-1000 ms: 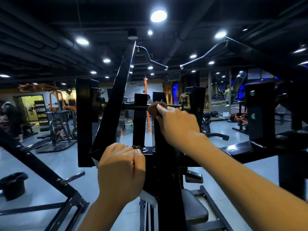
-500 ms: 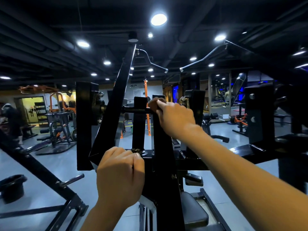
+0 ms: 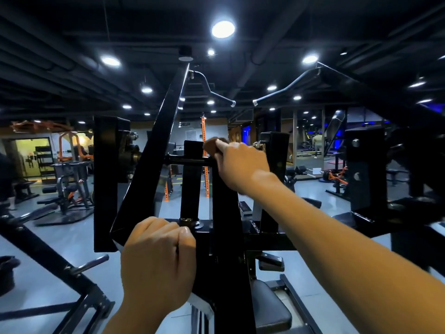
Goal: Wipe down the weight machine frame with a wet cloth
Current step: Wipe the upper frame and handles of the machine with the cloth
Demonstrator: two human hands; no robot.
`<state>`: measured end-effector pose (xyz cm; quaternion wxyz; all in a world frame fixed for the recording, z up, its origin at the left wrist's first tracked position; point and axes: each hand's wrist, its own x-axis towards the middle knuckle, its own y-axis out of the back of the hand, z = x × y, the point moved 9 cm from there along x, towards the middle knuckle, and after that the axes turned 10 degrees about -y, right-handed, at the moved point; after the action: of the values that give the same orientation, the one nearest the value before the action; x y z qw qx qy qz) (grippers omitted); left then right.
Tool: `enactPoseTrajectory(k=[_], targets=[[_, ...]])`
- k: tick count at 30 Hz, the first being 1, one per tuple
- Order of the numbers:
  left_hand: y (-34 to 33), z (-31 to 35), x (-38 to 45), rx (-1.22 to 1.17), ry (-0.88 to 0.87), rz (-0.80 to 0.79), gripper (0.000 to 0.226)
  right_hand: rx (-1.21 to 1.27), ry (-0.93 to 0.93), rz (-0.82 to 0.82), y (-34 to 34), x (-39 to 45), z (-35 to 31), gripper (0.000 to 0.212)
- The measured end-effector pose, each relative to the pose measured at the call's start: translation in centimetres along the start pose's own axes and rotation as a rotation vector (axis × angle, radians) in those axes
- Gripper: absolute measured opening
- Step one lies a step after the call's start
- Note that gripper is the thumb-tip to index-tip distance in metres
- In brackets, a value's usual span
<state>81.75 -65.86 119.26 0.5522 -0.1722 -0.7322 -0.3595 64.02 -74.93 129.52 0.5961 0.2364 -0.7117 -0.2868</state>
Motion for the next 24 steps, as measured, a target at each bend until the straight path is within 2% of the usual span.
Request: enactPoseTrajectory(k=[3, 9, 15, 17, 22, 24], targets=[[0.1, 0.0, -0.1, -0.008, 0.002, -0.011, 0.051, 0.076, -0.040, -0.030, -0.6, 1.3, -0.1, 0.041], [0.2, 0.5, 0.2, 0.049, -0.020, 0.001, 0.047, -0.039, 0.056, 0.092, 1.3, -7.1, -0.2, 0.040], [0.0, 0.1, 0.0, 0.066, -0.016, -0.031, 0.046, 0.057, -0.043, -0.037, -0.2, 1.3, 0.2, 0.035], [0.0, 0.2, -0.1, 0.063, -0.013, -0.032, 0.046, 0.059, -0.059, -0.035, -0.5, 2.1, 0.2, 0.036], [0.1, 0.5, 0.0, 0.061, -0.021, -0.010, 0.044, -0.058, 0.045, 0.074, 1.0, -5.7, -0.3, 0.037], [0.2, 0.5, 0.0, 0.069, -0.024, 0.007, 0.046, -0.052, 0.038, 0.078, 1.0, -5.6, 0.1, 0.036]])
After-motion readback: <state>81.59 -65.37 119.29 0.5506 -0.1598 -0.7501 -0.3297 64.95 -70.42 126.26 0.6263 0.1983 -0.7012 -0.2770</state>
